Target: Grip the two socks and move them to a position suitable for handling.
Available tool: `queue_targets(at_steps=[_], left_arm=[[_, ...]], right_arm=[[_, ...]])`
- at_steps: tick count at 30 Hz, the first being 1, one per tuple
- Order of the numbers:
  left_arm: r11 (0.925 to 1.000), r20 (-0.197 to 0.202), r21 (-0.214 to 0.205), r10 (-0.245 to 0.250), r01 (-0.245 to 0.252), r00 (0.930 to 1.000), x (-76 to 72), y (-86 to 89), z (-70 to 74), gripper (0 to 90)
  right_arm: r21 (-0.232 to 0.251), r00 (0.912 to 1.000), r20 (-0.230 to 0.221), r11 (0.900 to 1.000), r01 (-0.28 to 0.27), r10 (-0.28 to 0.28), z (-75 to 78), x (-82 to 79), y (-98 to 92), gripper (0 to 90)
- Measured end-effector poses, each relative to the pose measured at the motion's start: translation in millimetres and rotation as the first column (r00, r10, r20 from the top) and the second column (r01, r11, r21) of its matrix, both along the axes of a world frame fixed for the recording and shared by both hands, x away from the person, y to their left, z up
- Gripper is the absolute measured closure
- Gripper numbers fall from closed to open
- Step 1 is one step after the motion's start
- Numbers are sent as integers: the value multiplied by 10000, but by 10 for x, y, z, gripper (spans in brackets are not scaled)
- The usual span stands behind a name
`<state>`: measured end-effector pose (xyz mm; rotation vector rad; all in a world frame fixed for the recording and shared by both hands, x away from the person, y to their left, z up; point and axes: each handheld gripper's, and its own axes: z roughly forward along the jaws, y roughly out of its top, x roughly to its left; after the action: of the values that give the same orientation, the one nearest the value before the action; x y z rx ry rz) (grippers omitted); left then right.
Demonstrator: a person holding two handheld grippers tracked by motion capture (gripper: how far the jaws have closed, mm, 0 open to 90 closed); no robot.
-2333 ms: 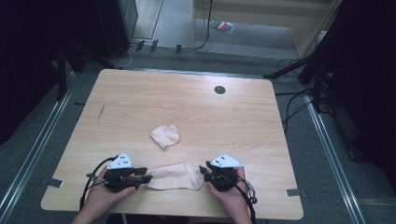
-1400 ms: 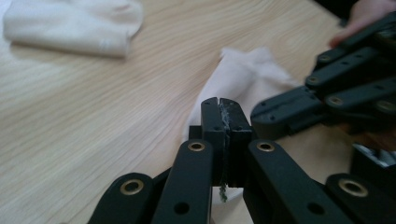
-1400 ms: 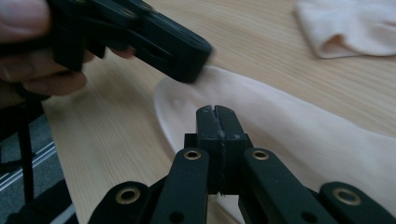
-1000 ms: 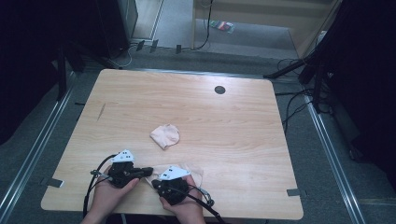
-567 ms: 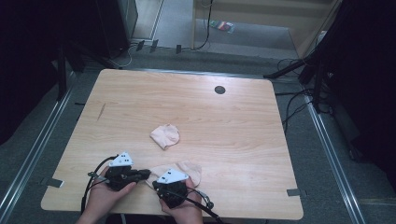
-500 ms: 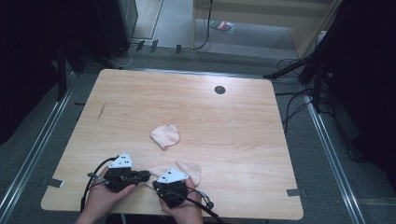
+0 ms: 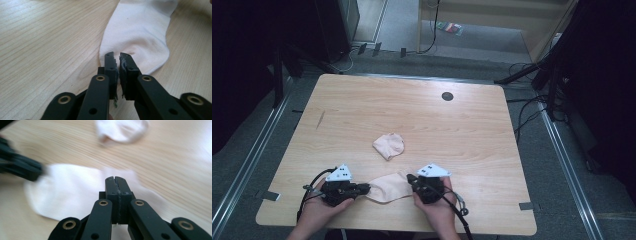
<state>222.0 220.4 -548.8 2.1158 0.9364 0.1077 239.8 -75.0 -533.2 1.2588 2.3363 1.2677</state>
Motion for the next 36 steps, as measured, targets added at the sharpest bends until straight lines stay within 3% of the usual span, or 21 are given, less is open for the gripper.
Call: queue_targets(at_steps=[3, 4, 9, 16, 20, 21, 24, 26, 28, 29, 30, 32, 33, 34, 35, 36], left_arm=[[10000, 64, 87, -42, 42, 10000, -4, -3, 0, 892], [10000, 64, 87, -42, 42, 10000, -4, -3, 0, 894], [9988, 469, 478, -96, 74, 9989, -37, -34, 8, 900], [9990, 539, 427, -116, 93, 9985, -25, -37, -1, 900], [9999, 489, 59, -85, 82, 9988, 5, -35, -19, 855], [9996, 399, -252, -112, 122, 9991, 13, -21, -20, 800], [9940, 700, -1088, 163, -86, 9974, 42, 36, -5, 682], [9821, 1097, -1824, 685, -477, 9916, 81, 99, 18, 585], [9549, 1445, -2778, 1491, -1045, 9782, 129, 193, 54, 513], [9454, 1539, -2977, 1849, -1328, 9706, 145, 231, 66, 462], [9272, 1603, -3303, 2395, -1766, 9576, 168, 298, 76, 436], [9028, 1593, -3505, 3195, -2491, 9341, 212, 393, 72, 359], [8948, 1565, -3501, 3475, -2771, 9245, 232, 431, 66, 323], [8948, 1565, -3501, 3475, -2771, 9245, 232, 431, 66, 301], [8850, 1657, -3335, 3943, -3249, 9039, 250, 478, 52, 290], [8850, 1657, -3335, 3943, -3249, 9039, 250, 478, 52, 280]], right_arm=[[-544, 9989, -196, 9976, 417, -428, -152, 75, -118, 900], [-398, 9989, -176, 9983, 420, -428, -174, 72, -133, 900], [-718, 9975, -266, 9954, 632, -652, -147, 7, -227, 900], [-651, 9932, -806, 9947, 794, -846, -120, -114, -343, 900], [-425, 9943, -823, 9970, 643, -677, -131, -99, -367, 900], [-23, 9944, -654, 9965, 833, -833, -86, -106, -388, 830], [378, 9973, -72, 9966, 735, -733, 38, -111, -399, 788], [501, 9964, 406, 9961, 722, -743, 115, -97, -394, 718], [592, 9936, 709, 9947, 839, -880, 174, -47, -375, 623], [689, 9933, 728, 9940, 850, -900, 194, -14, -365, 594], [721, 9932, 734, 9938, 845, -898, 212, 10, -356, 579], [718, 9922, 973, 9948, 717, -785, 259, 86, -318, 549], [729, 9921, 982, 9948, 709, -779, 279, 124, -294, 542], [698, 9924, 972, 9952, 693, -759, 298, 165, -268, 533], [634, 9925, 1016, 9961, 617, -679, 314, 214, -240, 527], [634, 9925, 1016, 9961, 617, -679, 314, 214, -240, 527]])
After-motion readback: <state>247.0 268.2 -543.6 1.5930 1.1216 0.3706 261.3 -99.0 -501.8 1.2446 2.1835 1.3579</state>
